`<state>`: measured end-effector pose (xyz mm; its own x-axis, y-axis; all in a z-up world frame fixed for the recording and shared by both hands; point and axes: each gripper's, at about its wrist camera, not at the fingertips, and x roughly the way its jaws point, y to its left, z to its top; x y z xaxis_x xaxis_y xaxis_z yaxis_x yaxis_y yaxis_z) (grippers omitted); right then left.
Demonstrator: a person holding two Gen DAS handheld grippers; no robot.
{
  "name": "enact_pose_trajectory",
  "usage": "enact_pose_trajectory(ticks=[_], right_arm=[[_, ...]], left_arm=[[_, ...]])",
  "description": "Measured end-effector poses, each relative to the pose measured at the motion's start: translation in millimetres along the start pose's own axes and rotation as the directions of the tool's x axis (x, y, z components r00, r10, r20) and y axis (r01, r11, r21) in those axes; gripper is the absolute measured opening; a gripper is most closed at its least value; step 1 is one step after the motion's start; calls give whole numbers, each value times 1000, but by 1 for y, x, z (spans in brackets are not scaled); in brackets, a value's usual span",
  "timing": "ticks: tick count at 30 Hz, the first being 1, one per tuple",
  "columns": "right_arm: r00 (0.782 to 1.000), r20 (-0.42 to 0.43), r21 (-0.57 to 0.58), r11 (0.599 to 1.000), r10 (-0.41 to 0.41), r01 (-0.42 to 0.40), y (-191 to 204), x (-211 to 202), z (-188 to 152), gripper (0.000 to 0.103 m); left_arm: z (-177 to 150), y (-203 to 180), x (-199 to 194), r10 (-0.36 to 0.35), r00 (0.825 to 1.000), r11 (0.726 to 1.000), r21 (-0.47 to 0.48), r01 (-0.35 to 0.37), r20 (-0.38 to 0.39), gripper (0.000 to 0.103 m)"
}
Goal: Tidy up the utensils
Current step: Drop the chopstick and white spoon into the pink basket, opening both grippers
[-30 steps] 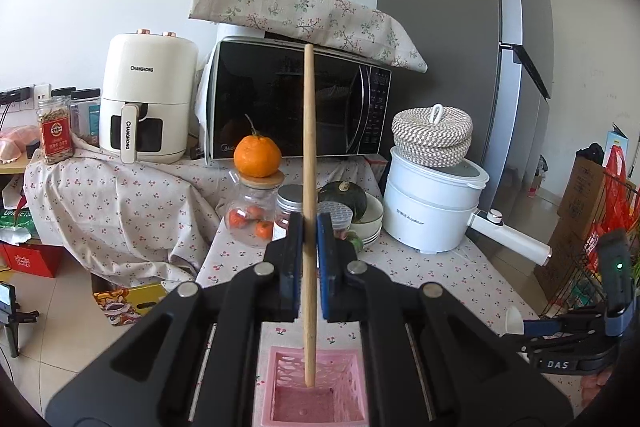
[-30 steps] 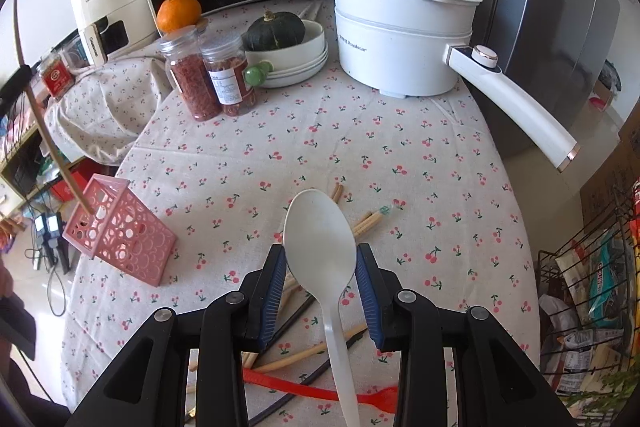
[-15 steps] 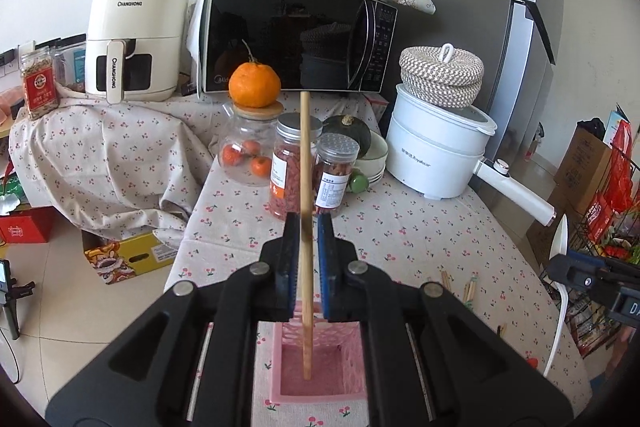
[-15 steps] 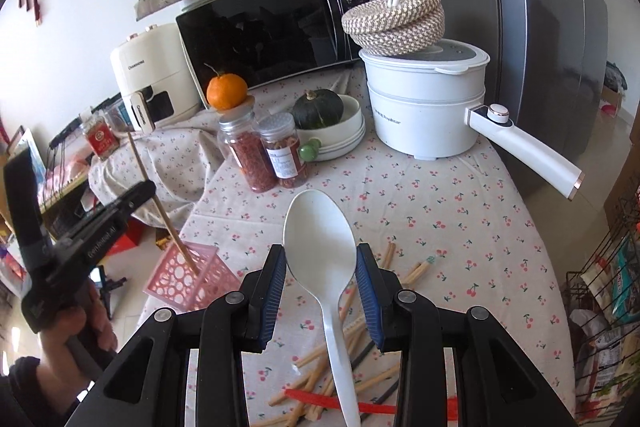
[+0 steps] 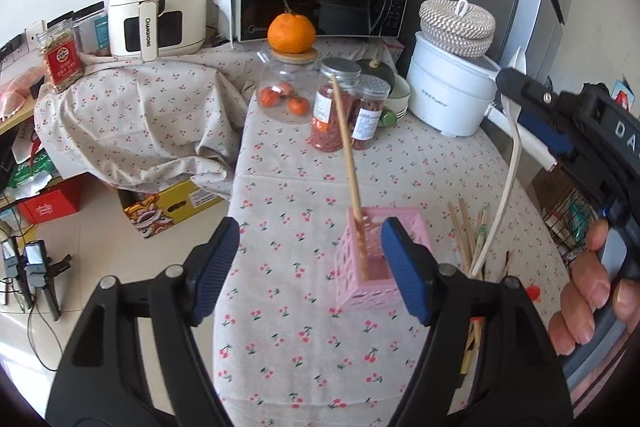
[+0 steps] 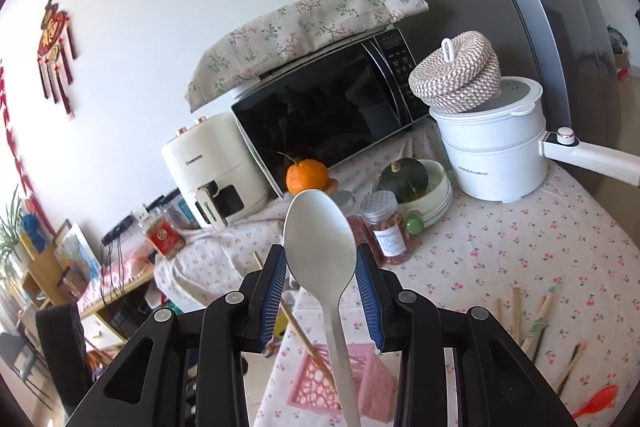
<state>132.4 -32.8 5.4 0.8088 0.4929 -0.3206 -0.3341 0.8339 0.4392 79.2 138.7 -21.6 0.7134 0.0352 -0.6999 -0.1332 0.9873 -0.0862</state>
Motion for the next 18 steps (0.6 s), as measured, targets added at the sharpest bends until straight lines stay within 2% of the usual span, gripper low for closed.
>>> enact_pose_trajectory(ticks=[3,10,15,18], right_arm=[[998,62,28,1000,-13,11,7,12,-7,36],[985,132,59,993,-108,101,2,41,-20,36],[984,126,106,988,-129,116,-10,48,-29,39],[987,106,114,988,-118,106,-14,46,-31,49]], left_arm=[[-5,12,2,54,998,998,10,-54,-34,76],[-13,22,4,34,997,999,19,-32,-66,76],[-14,20,5,20,997,999,37,-18,-72,77],[-15,19,5,18,997,999,34,-16,-77,80]])
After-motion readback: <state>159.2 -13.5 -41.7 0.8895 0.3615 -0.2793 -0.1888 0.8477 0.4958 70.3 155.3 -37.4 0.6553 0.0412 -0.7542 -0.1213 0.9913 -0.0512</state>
